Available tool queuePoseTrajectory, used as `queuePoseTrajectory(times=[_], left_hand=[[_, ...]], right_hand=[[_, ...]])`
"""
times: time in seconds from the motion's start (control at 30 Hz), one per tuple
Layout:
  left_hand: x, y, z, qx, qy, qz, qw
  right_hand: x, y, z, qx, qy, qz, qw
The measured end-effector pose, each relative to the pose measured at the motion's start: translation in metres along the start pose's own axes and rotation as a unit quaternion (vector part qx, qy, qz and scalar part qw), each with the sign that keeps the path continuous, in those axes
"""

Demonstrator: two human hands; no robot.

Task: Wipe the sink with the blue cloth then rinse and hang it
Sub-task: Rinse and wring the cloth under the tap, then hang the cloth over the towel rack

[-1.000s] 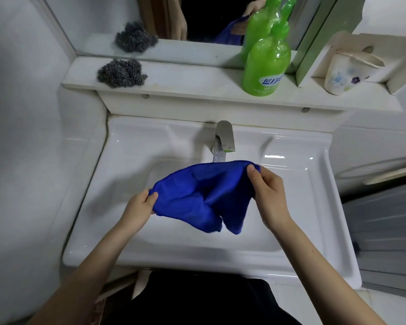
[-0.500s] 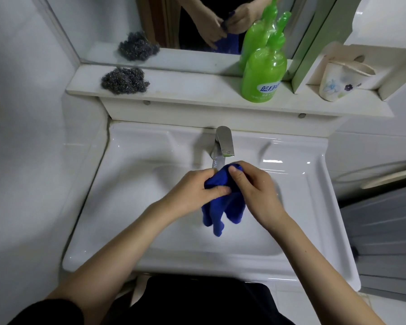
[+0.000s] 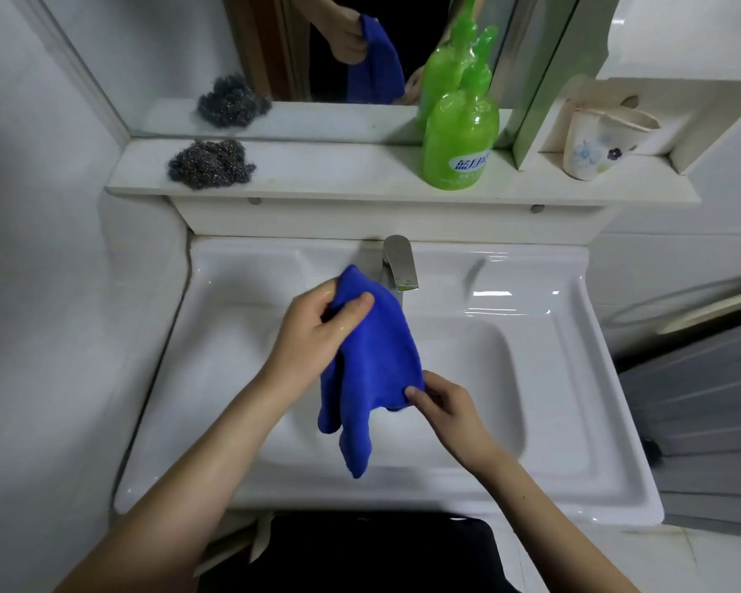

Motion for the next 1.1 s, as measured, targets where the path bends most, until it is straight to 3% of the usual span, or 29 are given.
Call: queuePoseTrajectory(times=[0.13, 0.23, 0.4, 0.53, 0.67, 0.87, 1.1], left_hand=[[-0.013, 0.000, -0.048, 0.092, 0.007, -0.031, 0.995], [-0.047, 0.016, -0.061, 0.110, 0.018, -0.111, 0.988], [-0.132, 0.066, -0.051, 0.065, 0.026, -0.277, 0.958], [-0.165, 0.099, -0.046, 0.003, -0.019, -0.316, 0.949], [-0.148, 0.104, -0.055, -0.017, -0.034, -0.273, 0.961], [-0.073, 0.085, -0.067, -0.057, -0.085, -0.094, 0.990], [-0.026, 0.085, -0.035, -0.145, -0.114, 0.039, 0.982]], right_hand=[[-0.030, 0.016, -0.029, 0.044, -0.046, -0.012, 0.998], [-0.047, 0.020, -0.038, 0.053, -0.067, -0.016, 0.996], [-0.046, 0.023, -0.012, 0.032, -0.111, 0.020, 0.993], [-0.035, 0.032, 0.006, 0.022, -0.129, 0.040, 0.991], [-0.040, 0.059, 0.002, 0.063, -0.153, 0.044, 0.985], [-0.059, 0.119, -0.021, 0.187, -0.206, -0.016, 0.960], [-0.055, 0.220, -0.058, 0.360, -0.221, -0.037, 0.905]])
Point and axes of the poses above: each hand's wrist, its own y-axis away from the middle knuckle, its own z-axis out of the palm, x = y × z, the point moved 9 cm from there along -y, towards the middle knuckle, and after that the axes turned 11 degrees about z, right-handed, at the moved point
